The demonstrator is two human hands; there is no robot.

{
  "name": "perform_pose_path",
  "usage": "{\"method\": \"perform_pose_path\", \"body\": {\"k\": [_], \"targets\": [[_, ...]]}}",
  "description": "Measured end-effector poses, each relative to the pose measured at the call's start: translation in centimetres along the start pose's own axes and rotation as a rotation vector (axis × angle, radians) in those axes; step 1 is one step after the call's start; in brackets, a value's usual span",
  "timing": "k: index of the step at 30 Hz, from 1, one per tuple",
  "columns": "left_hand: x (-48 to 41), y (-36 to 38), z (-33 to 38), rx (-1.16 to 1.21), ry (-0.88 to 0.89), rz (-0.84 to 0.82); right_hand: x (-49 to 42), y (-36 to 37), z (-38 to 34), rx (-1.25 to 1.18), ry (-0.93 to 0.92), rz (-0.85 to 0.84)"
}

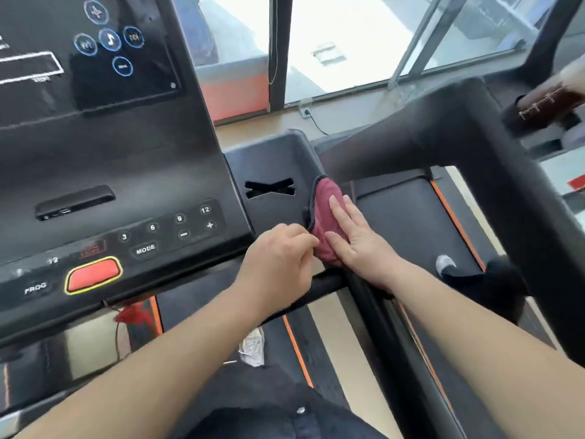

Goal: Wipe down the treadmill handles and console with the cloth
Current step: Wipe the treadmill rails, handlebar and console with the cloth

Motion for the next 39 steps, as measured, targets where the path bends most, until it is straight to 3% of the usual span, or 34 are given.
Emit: {"method": "perform_pose_path", "body": {"k": [3, 9, 11, 13, 15, 18, 21, 23, 29, 32, 36, 39], "targets": [[1.0, 1.7, 3.4, -0.014, -0.019, 0.040, 3.3, 0.7, 2.5, -0.028, 0.003, -0.018], [2.7, 5.7, 9.8, 0.103, -0.116, 0.049, 11.4, 3.2, 7.0, 0.063, -0.098, 0.138], [3.2, 8.0, 11.4, 0.163, -0.156, -0.077, 13.2, 3.4, 8.8, -0.158, -0.067, 0.050], [3.5, 9.9, 12.6, 0.179, -0.185, -0.166, 14.7, 2.3, 11.0, -0.580, 0.043, -0.033], [3.0, 10.9, 13.2, 0.092, -0.178, -0.198, 16.3, 0.8, 13.8, -0.778, 0.158, 0.044], [0.9, 12.2, 12.9, -0.173, -0.157, -0.386, 18.7, -0.4, 17.9, -0.688, 0.306, 0.214], [-0.2, 13.4, 11.9, -0.301, -0.184, -0.515, 21.0, 0.4, 20.5, -0.756, 0.427, 0.154], [0.4, 14.3, 12.7, -0.319, -0.153, -0.487, 22.4, 1.1, 22.0, -0.759, 0.475, 0.109], [5.2, 15.9, 18.7, -0.254, 0.160, -0.472, 27.1, 3.9, 26.2, -0.786, 0.547, 0.110], [3.2, 16.0, 17.6, -0.295, 0.183, -0.536, 29.9, 5.2, 28.3, -0.799, 0.588, 0.144], [3.4, 17.3, 19.3, -0.347, 0.013, -0.460, 33.1, 6.2, 29.9, -0.830, 0.615, 0.195], [7.5, 18.9, 24.7, -0.272, 0.233, -0.409, 35.1, 6.6, 30.1, -0.864, 0.623, 0.232]]}}
Point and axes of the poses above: each hand's wrist, its own x-axis away from the middle knuckle, its own y-axis out of the palm, z = x × y, the point moved 6 cm from there along -x, towards the middle knuckle, and after that the axes turned 15 degrees about y, right-handed, at the moved point
